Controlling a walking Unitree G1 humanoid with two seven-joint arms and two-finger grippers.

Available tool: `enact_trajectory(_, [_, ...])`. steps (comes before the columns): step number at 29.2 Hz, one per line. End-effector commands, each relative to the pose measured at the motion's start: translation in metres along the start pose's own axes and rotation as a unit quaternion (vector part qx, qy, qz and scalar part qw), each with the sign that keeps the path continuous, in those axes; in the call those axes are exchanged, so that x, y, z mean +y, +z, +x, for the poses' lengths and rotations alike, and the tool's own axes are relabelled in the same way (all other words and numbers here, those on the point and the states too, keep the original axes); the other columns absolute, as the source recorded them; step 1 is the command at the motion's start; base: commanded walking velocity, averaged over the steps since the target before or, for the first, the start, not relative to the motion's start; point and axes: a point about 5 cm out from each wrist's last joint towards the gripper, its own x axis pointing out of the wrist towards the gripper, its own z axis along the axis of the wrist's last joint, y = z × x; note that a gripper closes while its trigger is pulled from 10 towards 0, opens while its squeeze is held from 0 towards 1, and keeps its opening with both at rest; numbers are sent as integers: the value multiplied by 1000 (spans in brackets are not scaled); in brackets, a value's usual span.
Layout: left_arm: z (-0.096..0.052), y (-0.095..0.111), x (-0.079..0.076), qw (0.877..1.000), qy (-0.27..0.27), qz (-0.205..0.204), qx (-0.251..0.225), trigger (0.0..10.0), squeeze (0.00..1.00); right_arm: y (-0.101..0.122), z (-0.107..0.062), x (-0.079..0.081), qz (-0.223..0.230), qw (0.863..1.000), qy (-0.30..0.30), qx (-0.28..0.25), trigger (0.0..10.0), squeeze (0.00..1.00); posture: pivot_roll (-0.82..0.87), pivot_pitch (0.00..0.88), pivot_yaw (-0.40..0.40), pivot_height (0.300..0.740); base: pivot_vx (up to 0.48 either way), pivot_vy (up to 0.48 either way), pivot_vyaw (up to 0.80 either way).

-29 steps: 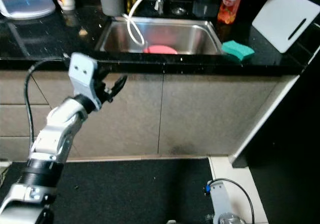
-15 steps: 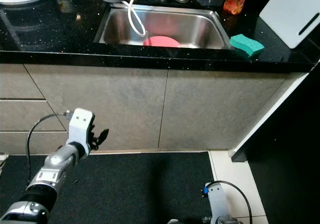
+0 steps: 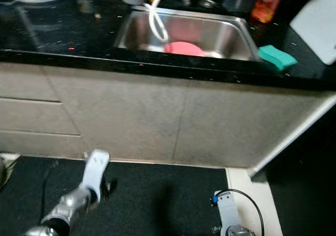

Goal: Kitchen organization

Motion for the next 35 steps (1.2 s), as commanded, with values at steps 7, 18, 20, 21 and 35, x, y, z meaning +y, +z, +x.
enact_trajectory(7, [-5,-51,-26,993,-18,46,108,10000,0,-6,0,0,-5,1000,1,9,10000,0,48,73,-55,740,0,0,781])
enact_trajectory(18, [-11,-76,-33,990,5,-2,139,10000,0,-6,0,-2,-9,1000,-12,13,10000,0,47,81,-55,740,0,0,347])
enact_trajectory(20, [-11,-74,-33,991,5,-1,137,10000,0,-6,0,-2,-9,1000,-12,13,10000,0,47,81,-55,740,0,0,0])
enact_trajectory(21, [-10,-73,-33,990,3,7,138,10000,0,-6,-1,-3,-11,1000,-12,14,10000,0,45,78,-56,740,0,0,0])
enact_trajectory(35, [-9,-73,-41,984,-24,82,157,10000,0,-4,0,-3,-27,999,-15,16,10000,0,34,61,-30,740,0,0,0])
